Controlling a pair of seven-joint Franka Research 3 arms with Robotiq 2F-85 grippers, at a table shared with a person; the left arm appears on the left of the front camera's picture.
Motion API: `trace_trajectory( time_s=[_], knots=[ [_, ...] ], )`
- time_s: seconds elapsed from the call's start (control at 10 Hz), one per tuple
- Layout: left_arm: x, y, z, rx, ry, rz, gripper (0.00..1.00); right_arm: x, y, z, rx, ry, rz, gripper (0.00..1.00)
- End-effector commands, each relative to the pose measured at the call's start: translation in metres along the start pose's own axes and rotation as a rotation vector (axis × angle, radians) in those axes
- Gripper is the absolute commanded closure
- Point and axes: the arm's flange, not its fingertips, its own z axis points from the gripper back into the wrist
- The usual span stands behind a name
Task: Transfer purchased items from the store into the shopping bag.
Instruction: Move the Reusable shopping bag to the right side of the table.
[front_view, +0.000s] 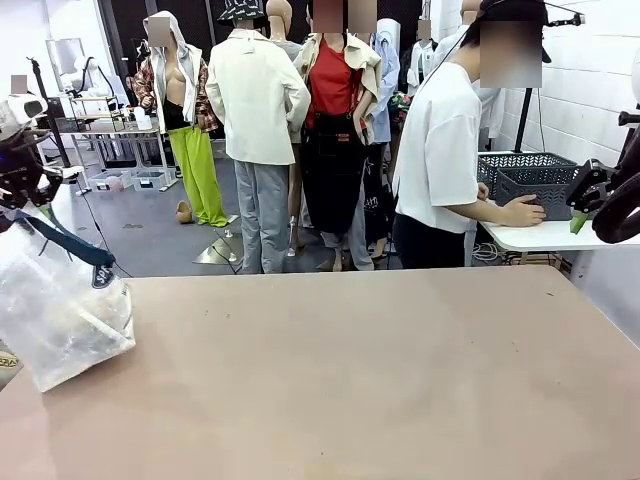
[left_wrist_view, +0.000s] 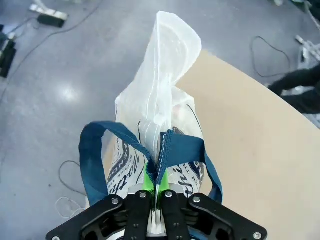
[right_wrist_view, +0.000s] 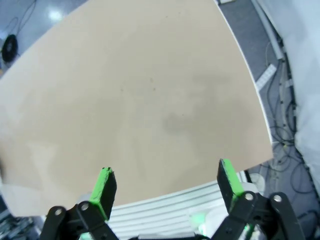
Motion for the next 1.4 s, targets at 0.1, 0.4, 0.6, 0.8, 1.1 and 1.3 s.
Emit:
trace_trajectory(
  time_s=[0.1,0.4,0.6,0.8,1.1,1.3],
  knots=[
    [0.071,0.006,0.003,0.081,0.005,-0.012,1.0,0.002,-0.002,0.001,-0.023,0.009,0.017,0.0],
    [0.106,0.003,-0.032,0.063,0.081,-0.023,1.0,0.002,-0.002,0.001,-0.023,0.009,0.017,0.0],
    [0.112,0.005,-0.05,0.079,0.137,-0.001,0.84,0.002,-0.002,0.001,-0.023,0.009,0.017,0.0],
    [0.11,0.004,-0.045,0.075,0.115,-0.013,0.44,0.002,-0.002,0.001,-0.023,0.009,0.017,0.0],
    [0.095,-0.012,-0.006,-0.021,-0.01,-0.059,0.0,0.002,-0.002,0.001,-0.023,0.009,0.017,0.0],
    [0.074,-0.036,0.032,-0.107,-0.149,-0.122,0.0,0.002,-0.002,0.001,-0.023,0.009,0.017,0.0]
  ],
)
